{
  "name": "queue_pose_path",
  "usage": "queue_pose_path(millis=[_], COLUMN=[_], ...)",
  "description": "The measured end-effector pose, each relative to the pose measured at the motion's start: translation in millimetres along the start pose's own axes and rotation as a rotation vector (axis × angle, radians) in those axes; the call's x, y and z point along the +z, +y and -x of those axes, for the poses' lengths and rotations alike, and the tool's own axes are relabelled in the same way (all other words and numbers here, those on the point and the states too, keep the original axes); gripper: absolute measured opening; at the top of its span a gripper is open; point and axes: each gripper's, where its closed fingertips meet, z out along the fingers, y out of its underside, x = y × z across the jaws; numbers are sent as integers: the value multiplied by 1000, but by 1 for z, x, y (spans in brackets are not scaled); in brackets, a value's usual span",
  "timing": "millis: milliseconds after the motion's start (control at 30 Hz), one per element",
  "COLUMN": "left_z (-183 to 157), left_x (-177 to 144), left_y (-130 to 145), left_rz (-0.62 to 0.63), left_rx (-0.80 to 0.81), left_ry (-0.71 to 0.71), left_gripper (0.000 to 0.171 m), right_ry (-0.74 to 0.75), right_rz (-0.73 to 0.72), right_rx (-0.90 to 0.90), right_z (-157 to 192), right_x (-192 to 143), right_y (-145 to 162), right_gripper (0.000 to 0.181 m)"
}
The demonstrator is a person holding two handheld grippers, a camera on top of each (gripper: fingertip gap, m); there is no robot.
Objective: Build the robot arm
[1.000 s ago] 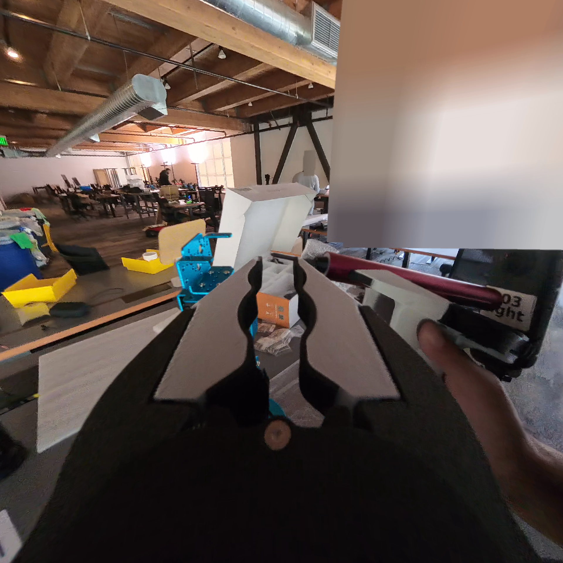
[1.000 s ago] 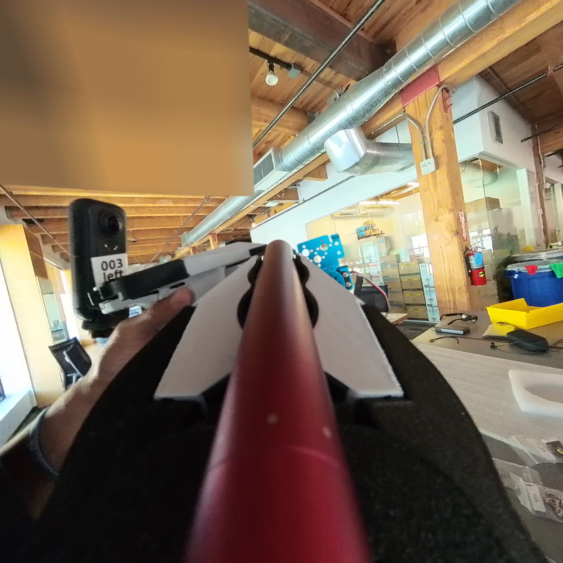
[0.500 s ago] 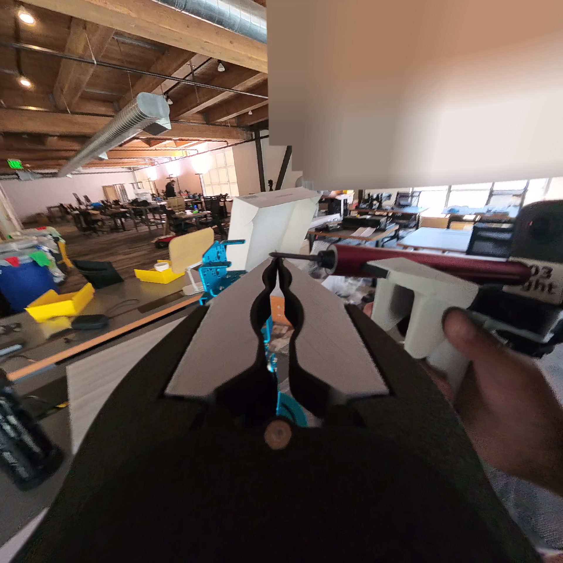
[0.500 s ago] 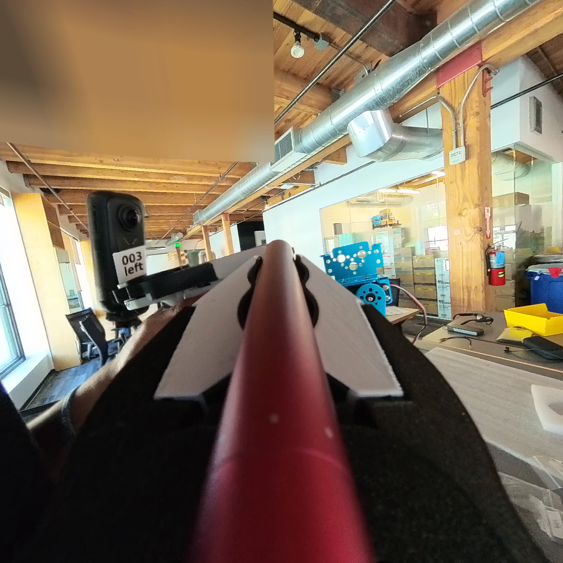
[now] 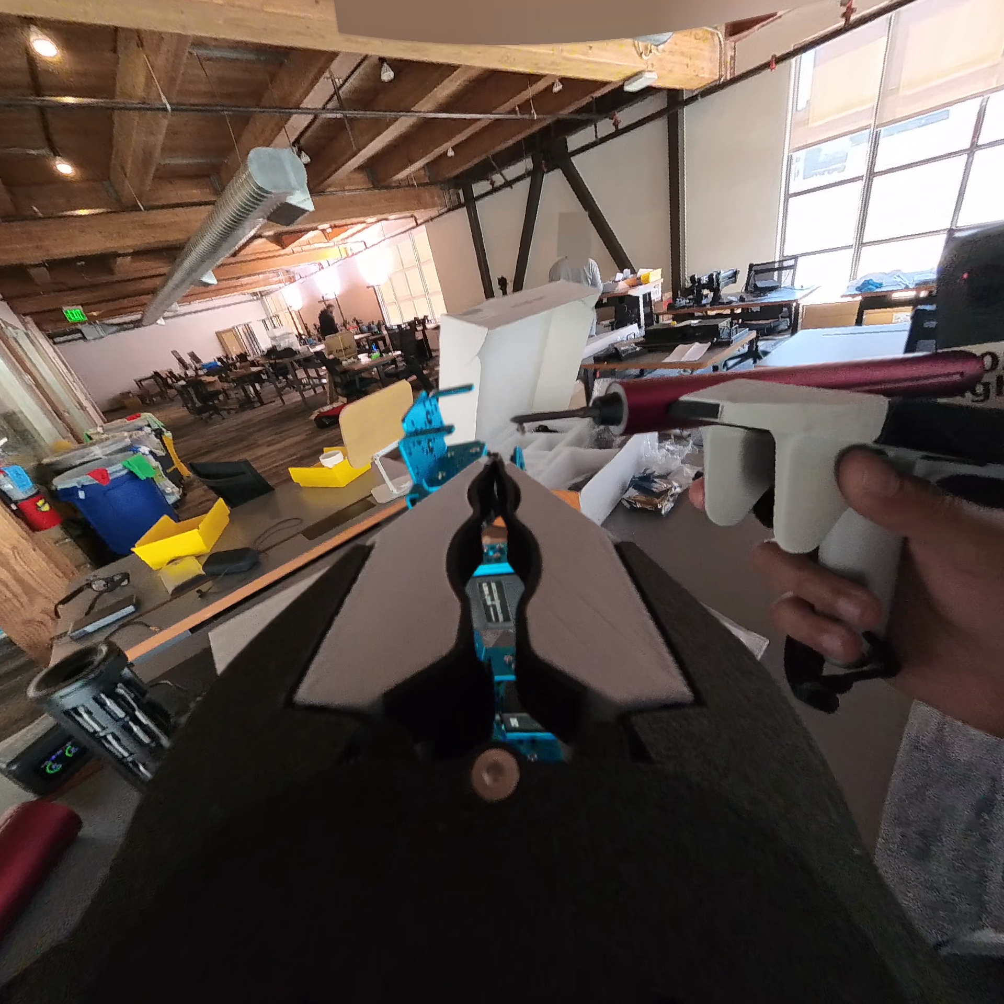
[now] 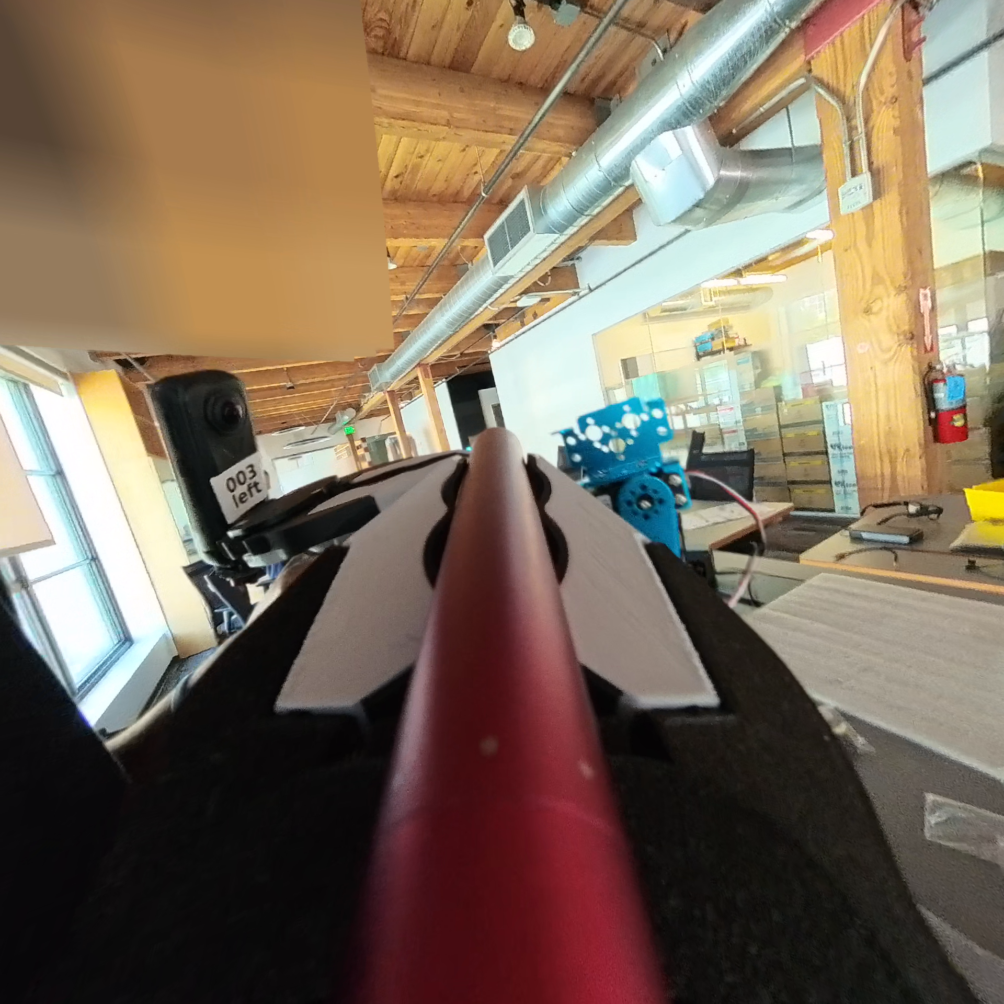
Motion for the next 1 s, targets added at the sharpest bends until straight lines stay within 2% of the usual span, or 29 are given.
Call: queue_pose_path(millis=[33,67,167,433,567,633,1000], left_z=[-1,-5,-14,-15,-9,-8,-5], left_x=[0,0,1,15,17,15,9], left_y=[6,12,25,29,29,25,22], left_rz=[14,26,31,30,24,6,0], left_rx=[-16,-43,-126,-169,-188,-181,10], left_ry=[9,39,73,56,47,53,42], left_gripper=[0,0,15,17,9,0,0], right_ry=[17,22,2,9,-4,-2,-39], right_rz=[8,14,19,64,71,74,113], right_rx=[26,77,224,219,187,166,60], right_z=[-7,-13,-20,-21,-18,-17,-13], right_x=[-3,-5,-11,-8,-3,-1,-2], right_y=[2,5,14,27,27,27,17], right_gripper=[23,23,22,23,22,22,22])
